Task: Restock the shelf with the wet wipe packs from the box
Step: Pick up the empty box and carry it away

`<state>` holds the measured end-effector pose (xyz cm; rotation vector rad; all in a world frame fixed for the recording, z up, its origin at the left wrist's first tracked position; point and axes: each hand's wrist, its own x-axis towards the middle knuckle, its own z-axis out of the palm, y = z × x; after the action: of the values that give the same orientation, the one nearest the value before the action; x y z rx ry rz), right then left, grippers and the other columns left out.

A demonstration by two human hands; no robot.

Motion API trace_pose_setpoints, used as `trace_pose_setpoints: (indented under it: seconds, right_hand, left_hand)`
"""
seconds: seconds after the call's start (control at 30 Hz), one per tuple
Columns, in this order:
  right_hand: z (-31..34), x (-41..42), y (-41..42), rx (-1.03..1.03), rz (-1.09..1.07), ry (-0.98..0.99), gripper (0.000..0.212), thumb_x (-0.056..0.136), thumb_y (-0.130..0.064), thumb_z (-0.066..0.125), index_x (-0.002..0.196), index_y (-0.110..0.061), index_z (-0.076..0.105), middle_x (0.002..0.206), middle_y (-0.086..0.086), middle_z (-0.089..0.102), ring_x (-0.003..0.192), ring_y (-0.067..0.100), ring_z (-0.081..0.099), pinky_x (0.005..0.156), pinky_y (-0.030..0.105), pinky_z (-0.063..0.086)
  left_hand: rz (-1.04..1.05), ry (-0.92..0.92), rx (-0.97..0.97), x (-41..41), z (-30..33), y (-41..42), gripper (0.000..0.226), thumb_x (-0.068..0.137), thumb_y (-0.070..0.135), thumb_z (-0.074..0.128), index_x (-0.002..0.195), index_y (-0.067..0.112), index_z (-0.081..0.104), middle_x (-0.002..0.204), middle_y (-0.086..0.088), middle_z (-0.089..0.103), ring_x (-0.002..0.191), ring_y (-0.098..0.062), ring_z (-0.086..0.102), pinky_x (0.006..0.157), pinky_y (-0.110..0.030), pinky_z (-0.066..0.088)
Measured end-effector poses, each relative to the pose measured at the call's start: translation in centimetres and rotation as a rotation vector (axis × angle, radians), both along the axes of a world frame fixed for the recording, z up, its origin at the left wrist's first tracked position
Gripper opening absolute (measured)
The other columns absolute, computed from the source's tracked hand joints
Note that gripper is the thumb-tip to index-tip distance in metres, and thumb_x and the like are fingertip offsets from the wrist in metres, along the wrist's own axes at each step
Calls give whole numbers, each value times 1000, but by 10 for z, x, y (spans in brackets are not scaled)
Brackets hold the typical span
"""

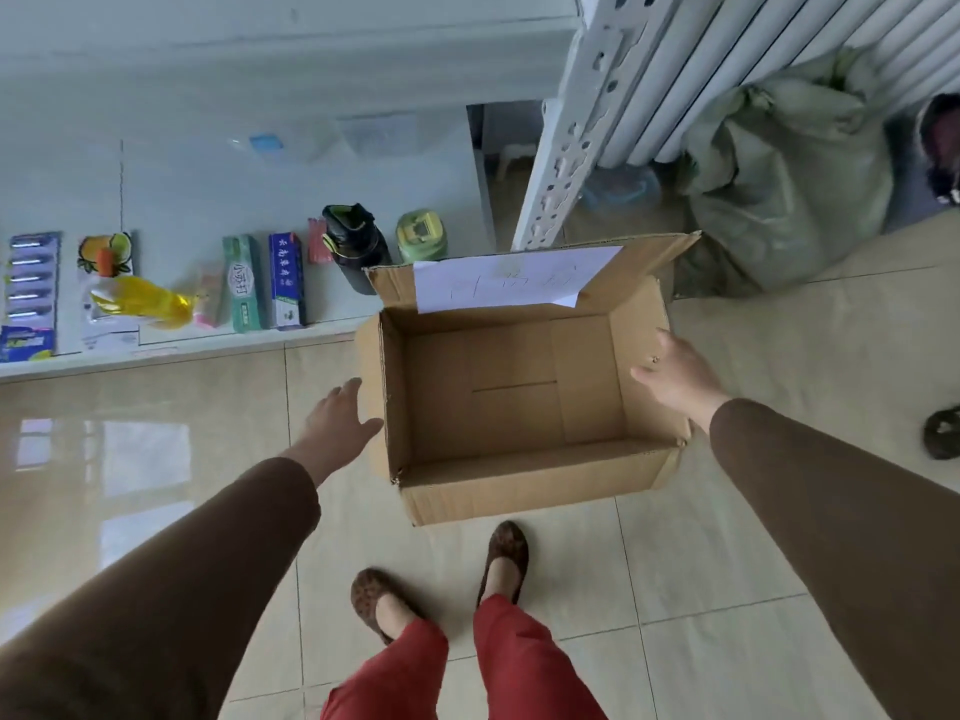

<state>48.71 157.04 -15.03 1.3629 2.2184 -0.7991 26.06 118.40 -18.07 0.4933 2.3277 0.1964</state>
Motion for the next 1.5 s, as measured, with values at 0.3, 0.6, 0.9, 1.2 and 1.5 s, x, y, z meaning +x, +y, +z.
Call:
trace_pose_setpoints:
  seconds: [0.3, 0.6, 0.9, 1.2, 1.5]
  right_hand:
    - [-93, 27, 45, -31, -187, -46, 78, 97, -25, 61, 156, -7, 14, 157, 15, 38, 135, 39, 46, 103, 42, 41]
    - [-130, 63, 28, -69, -328, -33, 44, 94, -23, 64, 131, -1, 60, 120, 18, 67, 108, 36, 63, 93, 43, 50]
    - [-53, 81, -101, -89, -220, -11, 37, 97, -23, 59, 128, -2, 61, 115, 17, 69, 101, 36, 64, 87, 45, 51]
    - [72, -6, -264, -144, 5, 53, 52, 101, -24, 55, 148, -7, 43, 147, 14, 51, 129, 36, 53, 99, 39, 43]
    - [173, -144, -448, -192, 348, 182, 52, 99, -35, 56, 145, -11, 48, 146, 11, 53, 128, 34, 53, 106, 42, 43]
  left_hand:
    - [213, -28, 16, 22, -87, 30, 70, 94, 38, 61, 150, 12, 27, 138, -15, 54, 121, -36, 56, 97, -46, 49]
    - [348, 93, -35, 54, -114, -4, 38, 92, 12, 56, 128, 21, 47, 89, -7, 65, 75, -28, 60, 59, -33, 46]
    - [624, 25, 64, 119, -32, -160, 39, 93, 1, 50, 129, 18, 50, 98, -13, 65, 78, -30, 62, 65, -41, 56]
    - [754, 164, -2, 123, 97, -358, 42, 89, 10, 55, 130, 20, 50, 97, -9, 69, 78, -29, 64, 68, -38, 54]
    - [1074, 341, -20, 120, 198, -549, 22, 92, 29, 59, 113, 22, 58, 92, -6, 71, 78, -28, 61, 69, -34, 47]
